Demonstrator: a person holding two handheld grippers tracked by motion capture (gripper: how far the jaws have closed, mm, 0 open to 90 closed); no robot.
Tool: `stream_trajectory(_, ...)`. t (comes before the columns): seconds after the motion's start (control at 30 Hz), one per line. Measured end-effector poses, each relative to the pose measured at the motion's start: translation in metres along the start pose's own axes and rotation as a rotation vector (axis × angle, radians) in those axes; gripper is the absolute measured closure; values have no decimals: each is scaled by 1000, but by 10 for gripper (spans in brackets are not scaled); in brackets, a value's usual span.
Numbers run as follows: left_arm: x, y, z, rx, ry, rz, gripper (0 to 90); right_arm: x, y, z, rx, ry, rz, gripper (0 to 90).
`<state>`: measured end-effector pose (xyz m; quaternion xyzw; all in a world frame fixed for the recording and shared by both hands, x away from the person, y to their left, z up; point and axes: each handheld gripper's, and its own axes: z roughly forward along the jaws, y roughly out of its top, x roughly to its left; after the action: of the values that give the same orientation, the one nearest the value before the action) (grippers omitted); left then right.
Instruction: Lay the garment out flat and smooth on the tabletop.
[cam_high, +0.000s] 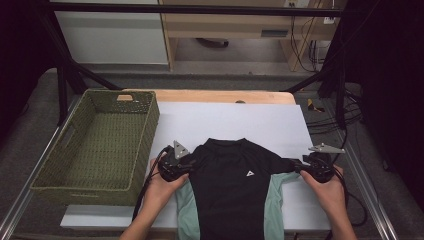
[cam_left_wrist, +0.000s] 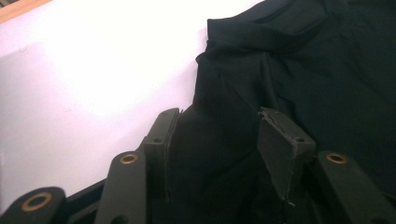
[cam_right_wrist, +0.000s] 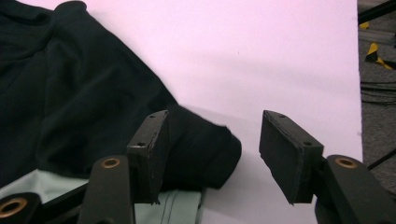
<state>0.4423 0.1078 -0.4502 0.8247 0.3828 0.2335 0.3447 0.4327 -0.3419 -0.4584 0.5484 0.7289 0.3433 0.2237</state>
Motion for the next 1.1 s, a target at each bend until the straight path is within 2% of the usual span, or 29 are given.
stream_trajectory(0.03,0,0,-1,-5,1,-3,503,0,-3,-1,6,7,14,422)
stream_trajectory(0.17,-1,-1,-4,-15,-1,-7,505,4,-17,-8,-28,16,47,405)
stream_trajectory(0.23,-1,-2,-5,-14,-2,-13,502,6,-23,-12,-35,6,42,406)
stream_trajectory(0.33,0,-4,-7,-19,-4,-26,494,9,-31,-14,-9,3,66,428)
stream_trajectory(0.43,1,-3,-9,-28,-2,-36,488,13,-35,-12,10,15,53,553)
stream_trajectory(0.5,2,-1,-10,-37,0,-43,487,18,-36,-9,47,27,36,657)
stream_trajectory(0.53,2,-1,-10,-39,1,-43,486,21,-36,-9,43,4,15,728)
stream_trajectory(0.6,3,1,-10,-41,1,-46,485,22,-35,-10,56,-5,6,837)
stream_trajectory(0.63,3,1,-10,-40,2,-45,485,22,-35,-11,62,1,15,851)
stream_trajectory(0.7,4,1,-11,-37,5,-43,485,21,-36,-15,66,0,6,863)
stream_trajectory(0.77,4,1,-11,-36,7,-44,485,19,-38,-22,61,-23,-2,866)
stream_trajectory(0.83,6,1,-11,-36,9,-44,486,14,-42,-32,56,-27,25,867)
stream_trajectory(0.97,8,1,-7,-33,11,-50,486,10,-53,-45,67,-36,29,866)
stream_trajectory(1.07,9,3,-5,-42,17,-56,490,9,-59,-49,45,-11,36,839)
stream_trajectory(1.1,9,4,-4,-41,18,-57,491,9,-58,-49,27,3,26,792)
